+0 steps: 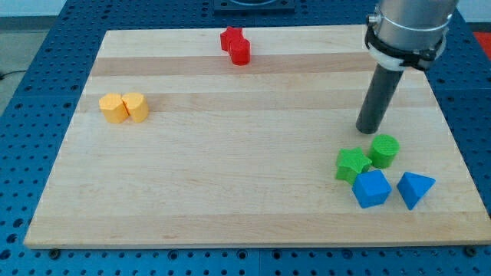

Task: Place your arm at the top center of the board

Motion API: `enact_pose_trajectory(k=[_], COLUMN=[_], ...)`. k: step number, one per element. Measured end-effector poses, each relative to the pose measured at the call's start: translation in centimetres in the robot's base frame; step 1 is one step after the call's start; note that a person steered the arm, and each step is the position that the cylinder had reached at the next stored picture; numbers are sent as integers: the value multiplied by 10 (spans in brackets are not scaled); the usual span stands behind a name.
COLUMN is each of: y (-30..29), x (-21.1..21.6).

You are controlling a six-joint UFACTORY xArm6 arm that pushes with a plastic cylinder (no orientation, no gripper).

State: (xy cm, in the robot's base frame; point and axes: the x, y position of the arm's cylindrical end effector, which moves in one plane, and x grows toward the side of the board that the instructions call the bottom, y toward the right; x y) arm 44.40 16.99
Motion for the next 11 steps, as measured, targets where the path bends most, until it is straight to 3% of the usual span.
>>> enact_pose_trajectory(k=[2, 3, 6, 7, 8, 11], y=[0, -3, -9, -25, -28, -216], x=[11, -13, -169, -210, -222, -247])
